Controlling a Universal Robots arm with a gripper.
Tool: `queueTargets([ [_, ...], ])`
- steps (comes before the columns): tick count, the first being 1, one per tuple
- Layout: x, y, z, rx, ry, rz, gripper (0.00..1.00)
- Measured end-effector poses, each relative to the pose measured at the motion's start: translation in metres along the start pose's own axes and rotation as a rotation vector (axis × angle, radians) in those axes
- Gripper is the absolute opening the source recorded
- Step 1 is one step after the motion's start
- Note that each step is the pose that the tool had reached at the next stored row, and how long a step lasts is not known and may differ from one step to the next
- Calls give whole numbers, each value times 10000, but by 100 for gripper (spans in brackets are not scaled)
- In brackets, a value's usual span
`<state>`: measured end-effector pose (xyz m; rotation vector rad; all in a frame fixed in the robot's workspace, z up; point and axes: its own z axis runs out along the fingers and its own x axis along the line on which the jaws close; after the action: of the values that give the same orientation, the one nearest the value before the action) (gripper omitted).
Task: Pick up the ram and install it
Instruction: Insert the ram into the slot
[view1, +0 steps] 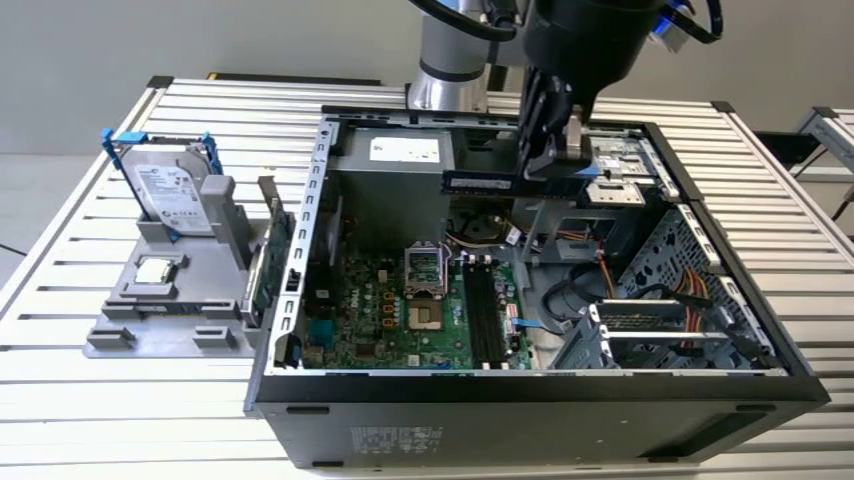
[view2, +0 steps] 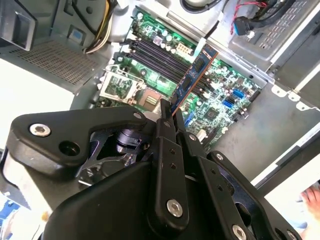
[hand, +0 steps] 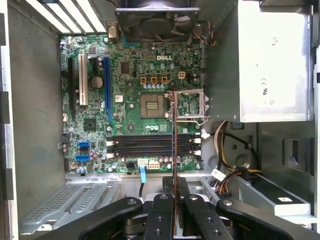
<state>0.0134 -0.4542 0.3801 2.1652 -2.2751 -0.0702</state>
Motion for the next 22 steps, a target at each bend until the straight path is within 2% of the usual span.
queueTargets([
  [5,-26,1,1,0,0,-3,0],
  [22,-35,2,1,2,-4,78,0],
])
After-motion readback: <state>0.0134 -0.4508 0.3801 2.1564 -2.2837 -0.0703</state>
